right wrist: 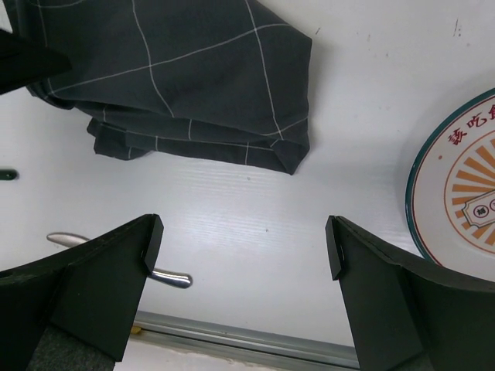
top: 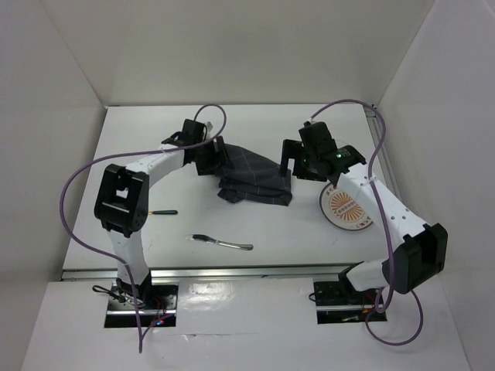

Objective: Set the dinner table for one person

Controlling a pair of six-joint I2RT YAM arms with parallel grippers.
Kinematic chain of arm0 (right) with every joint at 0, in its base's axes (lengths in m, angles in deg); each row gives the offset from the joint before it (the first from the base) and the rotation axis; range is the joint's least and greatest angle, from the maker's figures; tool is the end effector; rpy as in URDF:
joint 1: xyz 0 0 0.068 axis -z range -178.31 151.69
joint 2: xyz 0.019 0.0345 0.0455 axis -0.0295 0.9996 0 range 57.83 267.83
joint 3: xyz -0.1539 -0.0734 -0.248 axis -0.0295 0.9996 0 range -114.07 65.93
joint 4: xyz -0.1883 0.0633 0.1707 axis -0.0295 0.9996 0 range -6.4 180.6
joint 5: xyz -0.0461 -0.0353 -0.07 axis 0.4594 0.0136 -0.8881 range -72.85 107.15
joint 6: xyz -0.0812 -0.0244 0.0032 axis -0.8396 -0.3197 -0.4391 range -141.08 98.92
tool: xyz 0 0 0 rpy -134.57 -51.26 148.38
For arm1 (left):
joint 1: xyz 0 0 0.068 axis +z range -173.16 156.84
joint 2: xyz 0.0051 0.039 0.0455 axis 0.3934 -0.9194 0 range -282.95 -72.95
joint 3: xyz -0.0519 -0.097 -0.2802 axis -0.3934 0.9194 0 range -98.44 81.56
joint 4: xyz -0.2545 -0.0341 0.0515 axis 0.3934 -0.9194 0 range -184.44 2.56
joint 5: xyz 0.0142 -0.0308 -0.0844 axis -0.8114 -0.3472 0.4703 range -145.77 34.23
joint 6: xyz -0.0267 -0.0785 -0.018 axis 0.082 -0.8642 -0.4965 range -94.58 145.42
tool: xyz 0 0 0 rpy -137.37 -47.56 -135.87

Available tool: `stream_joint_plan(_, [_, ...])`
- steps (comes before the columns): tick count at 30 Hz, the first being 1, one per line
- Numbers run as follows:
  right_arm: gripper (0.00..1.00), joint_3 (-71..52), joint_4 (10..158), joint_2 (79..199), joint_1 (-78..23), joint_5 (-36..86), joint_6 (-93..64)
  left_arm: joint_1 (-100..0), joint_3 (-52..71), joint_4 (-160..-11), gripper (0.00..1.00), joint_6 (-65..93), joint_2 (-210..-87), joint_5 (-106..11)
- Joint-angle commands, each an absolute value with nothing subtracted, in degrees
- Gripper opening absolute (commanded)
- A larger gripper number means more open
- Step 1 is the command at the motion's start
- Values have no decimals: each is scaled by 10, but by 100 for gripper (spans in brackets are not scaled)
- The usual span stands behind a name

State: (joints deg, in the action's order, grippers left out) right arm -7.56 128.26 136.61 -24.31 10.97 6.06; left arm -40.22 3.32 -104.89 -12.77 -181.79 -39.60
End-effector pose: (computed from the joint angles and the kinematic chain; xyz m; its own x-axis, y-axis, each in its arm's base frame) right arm 0.2807 0.1279 0.3247 -0.7827 0.1228 -0.6102 -0.0187 0.9753 0.2203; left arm 0.4278 -0.1530 0.2092 -0.8431 -0.3625 -0.3973 -0.0785 0.8137 -0.5760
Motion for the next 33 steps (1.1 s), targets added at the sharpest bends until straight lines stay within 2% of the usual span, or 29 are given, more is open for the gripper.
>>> stream_joint_plan(1, [100,-74,1289,1342,-253,96,75,-404,-17,-1024,84,-137,-1855,-345])
stream_joint_plan(5, [100,-74,1301,1342,-253,91,80,-404,-28,-1037,70,-137,-1849,-345])
stream_joint_plan(6, [100,-74,1301,1337,-253,91,85,-404,-34,-1037,60,-137,-1841,-351])
stream_joint_plan(9, [100,-68,1301,1337,-253,91,85,-404,-54,-1060,42,-116,-1812,-351])
stream_joint_plan(10, [100,-62,1301,1337,-253,91,92,-404,-63,-1069,29,-116,-1806,-351])
stream_joint_plan(15, [100,-44,1300,1347,-253,123,114,-404,-129,-1150,0,-104,-1779,-351])
stream_joint_plan(25, [100,26,1199,1347,-253,235,149,-410,-181,-1205,0,-117,-1733,-341])
stream_joint_plan(33, [100,34,1166,1369,-278,234,166,-432,-269,-1237,0,-122,-1740,-346])
